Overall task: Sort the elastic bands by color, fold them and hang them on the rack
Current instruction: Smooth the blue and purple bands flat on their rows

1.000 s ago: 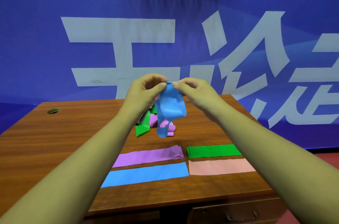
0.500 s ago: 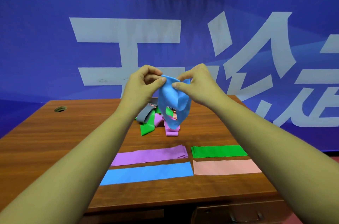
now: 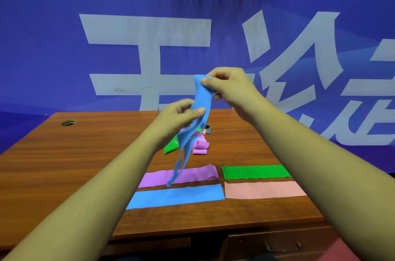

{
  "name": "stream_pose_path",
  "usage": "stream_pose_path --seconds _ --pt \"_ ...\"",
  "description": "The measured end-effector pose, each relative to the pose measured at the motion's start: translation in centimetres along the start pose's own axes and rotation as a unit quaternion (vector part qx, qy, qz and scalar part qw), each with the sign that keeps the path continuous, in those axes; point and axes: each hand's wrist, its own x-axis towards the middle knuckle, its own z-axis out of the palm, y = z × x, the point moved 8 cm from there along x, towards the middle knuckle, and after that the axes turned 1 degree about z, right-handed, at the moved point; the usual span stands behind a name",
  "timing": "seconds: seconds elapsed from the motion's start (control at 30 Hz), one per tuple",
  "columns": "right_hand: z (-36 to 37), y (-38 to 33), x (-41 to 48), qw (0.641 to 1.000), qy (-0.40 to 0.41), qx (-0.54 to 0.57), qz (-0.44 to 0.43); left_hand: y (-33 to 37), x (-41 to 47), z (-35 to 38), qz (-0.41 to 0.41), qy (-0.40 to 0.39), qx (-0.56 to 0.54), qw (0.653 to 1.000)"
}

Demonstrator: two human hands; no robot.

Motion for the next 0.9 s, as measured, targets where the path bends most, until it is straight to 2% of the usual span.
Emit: stream_pose_path --seconds 0.07,0.17,0.33,0.47,0.7,0.9 --pt "0.1 0.7 -0.1 0.998 -0.004 0.056 0.032 -1.5 -0.8 0.3 -0.028 -0.015 -0.021 0.999" --pt "0.2 2.3 -0.4 0.989 -0.005 0.115 0.088 -3.0 -1.5 -0.6 -0.041 0.002 -0.050 0.998" --pt "1.5 4.1 -0.9 0.984 -0.057 0.100 0.134 -3.2 -2.3 -0.7 -0.045 -0.008 -0.010 0.999" --pt "1.1 3.4 -0.8 0.990 -0.024 0.071 0.122 -4.0 -3.5 -0.2 -0.071 -0.038 0.012 0.997" --pt "-0.2 4.9 -1.6 0.985 0.060 0.067 0.148 -8.8 -8.0 -1.8 -0.175 -0.106 0.054 0.977" --pt "0.4 7.4 -3.4 0.981 0.068 0.065 0.171 -10.7 -12.0 -5.0 -0.208 -0.096 0.039 0.973"
